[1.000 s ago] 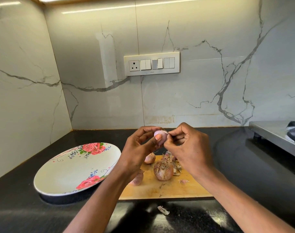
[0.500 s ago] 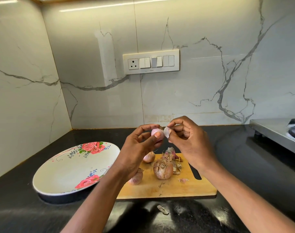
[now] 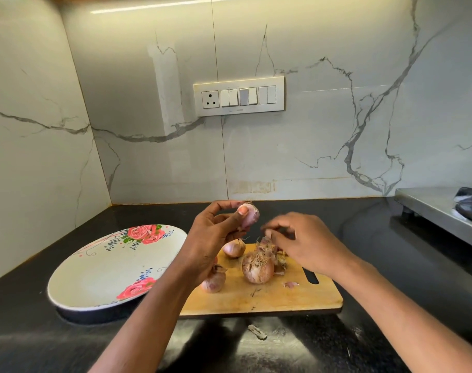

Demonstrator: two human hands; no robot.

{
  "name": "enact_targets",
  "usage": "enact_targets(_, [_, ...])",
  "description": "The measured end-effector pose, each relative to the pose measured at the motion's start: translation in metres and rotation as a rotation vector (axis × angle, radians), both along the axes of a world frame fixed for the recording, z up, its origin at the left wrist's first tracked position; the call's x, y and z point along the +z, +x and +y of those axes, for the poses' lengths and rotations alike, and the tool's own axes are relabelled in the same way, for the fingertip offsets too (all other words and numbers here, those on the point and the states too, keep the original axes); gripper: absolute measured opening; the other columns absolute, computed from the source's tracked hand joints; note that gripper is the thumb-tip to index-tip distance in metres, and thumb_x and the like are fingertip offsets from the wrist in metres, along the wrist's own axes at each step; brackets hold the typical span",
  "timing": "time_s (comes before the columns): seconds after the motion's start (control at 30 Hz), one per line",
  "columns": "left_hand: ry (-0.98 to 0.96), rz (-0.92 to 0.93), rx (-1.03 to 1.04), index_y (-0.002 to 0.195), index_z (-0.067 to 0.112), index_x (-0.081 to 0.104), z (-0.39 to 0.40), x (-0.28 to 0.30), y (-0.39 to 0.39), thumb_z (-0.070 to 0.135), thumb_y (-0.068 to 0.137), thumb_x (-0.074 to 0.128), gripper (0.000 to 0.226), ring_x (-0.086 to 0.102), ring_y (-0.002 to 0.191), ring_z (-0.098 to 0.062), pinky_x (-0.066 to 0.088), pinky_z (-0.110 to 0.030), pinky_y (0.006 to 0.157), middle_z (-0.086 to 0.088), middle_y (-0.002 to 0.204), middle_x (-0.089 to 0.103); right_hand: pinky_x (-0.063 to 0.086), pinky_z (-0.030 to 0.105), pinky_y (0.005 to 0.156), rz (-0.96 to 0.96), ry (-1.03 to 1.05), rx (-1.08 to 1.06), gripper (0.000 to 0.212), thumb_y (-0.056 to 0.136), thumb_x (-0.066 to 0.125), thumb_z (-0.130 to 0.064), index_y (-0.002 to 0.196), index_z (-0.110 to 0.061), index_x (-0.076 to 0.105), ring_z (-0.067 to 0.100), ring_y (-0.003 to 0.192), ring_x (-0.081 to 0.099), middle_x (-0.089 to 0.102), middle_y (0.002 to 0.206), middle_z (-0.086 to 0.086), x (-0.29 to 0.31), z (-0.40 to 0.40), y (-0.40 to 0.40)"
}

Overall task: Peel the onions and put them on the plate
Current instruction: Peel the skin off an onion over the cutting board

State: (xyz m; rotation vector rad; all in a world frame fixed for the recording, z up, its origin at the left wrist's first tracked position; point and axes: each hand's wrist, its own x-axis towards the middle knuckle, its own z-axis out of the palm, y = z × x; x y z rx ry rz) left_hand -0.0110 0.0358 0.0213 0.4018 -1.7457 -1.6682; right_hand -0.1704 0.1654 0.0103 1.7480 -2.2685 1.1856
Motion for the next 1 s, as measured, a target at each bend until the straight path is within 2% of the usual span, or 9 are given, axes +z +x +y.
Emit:
enact_targets(0.07, [-0.001,-0.001,-0.008,0.12,0.015,0.066,0.0,0.0,0.0,0.035,0.078,0.07,0.047,0.075,0.095,-0.017,0.057,-0.028,0.083,-0.006,0.102,0.078,0.047,0.004,0.077,-0.1,-0.156,0.034,0.027,0.093,0.071,-0.035,0.119,-0.034,0.07,-0.01,0.093,0.064,0.07,0.107,-0.021,0.007,0.003,0.002])
enact_targets(0.13, [-0.01,-0.006,-0.004,0.12,0.013,0.066,0.0,-0.001,0.0,0.036,0.077,0.071,0.049,0.075,0.095,-0.019,0.057,-0.031,0.085,-0.007,0.103,0.078,0.052,0.009,0.08,-0.177,-0.251,0.108,0.035,0.087,0.076,-0.034,0.121,-0.036,0.067,-0.01,0.096,0.065,0.07,0.108,-0.02,0.012,0.004,0.008])
enact_targets(0.27, [-0.058,-0.035,-0.002,0.118,0.011,0.065,0.0,-0.002,-0.001,0.037,0.079,0.074,0.048,0.075,0.096,-0.023,0.059,-0.038,0.089,-0.011,0.102,0.077,0.059,0.017,0.078,-0.142,-0.286,0.17,0.034,0.087,0.078,-0.019,0.12,-0.025,0.071,-0.005,0.093,0.07,0.074,0.104,-0.015,0.01,0.004,0.015])
enact_targets(0.5, [-0.082,0.001,-0.051,0.116,0.005,0.062,0.005,0.002,0.001,0.027,0.082,0.071,0.042,0.075,0.099,-0.029,0.061,-0.034,0.084,-0.015,0.103,0.077,0.061,0.021,0.075,-0.063,-0.378,0.159,0.025,0.086,0.077,-0.005,0.11,-0.011,0.074,0.002,0.083,0.074,0.077,0.092,-0.007,0.007,0.002,0.017])
enact_targets(0.67, [-0.098,0.017,-0.05,0.118,0.003,0.061,0.005,0.003,0.002,0.025,0.085,0.07,0.04,0.074,0.099,-0.033,0.06,-0.043,0.091,-0.017,0.105,0.076,0.058,0.016,0.072,-0.029,-0.452,0.113,0.023,0.082,0.078,-0.002,0.101,-0.013,0.075,0.0,0.078,0.072,0.075,0.085,-0.017,0.008,-0.002,0.024])
enact_targets(0.73, [-0.106,0.021,-0.053,0.117,0.004,0.061,0.004,0.003,0.002,0.026,0.085,0.07,0.04,0.074,0.1,-0.034,0.059,-0.044,0.092,-0.017,0.105,0.076,0.058,0.017,0.071,-0.023,-0.465,0.099,0.022,0.081,0.079,-0.004,0.1,-0.014,0.074,0.001,0.078,0.072,0.075,0.085,-0.015,0.008,-0.003,0.026])
enact_targets(1.0, [-0.093,0.018,-0.094,0.116,0.006,0.06,0.005,0.005,0.005,0.027,0.083,0.069,0.04,0.074,0.098,-0.028,0.06,-0.034,0.086,-0.013,0.104,0.077,0.06,0.022,0.07,-0.075,-0.489,0.072,0.02,0.082,0.078,-0.006,0.099,-0.016,0.075,0.003,0.077,0.073,0.076,0.085,-0.011,0.006,-0.006,0.023])
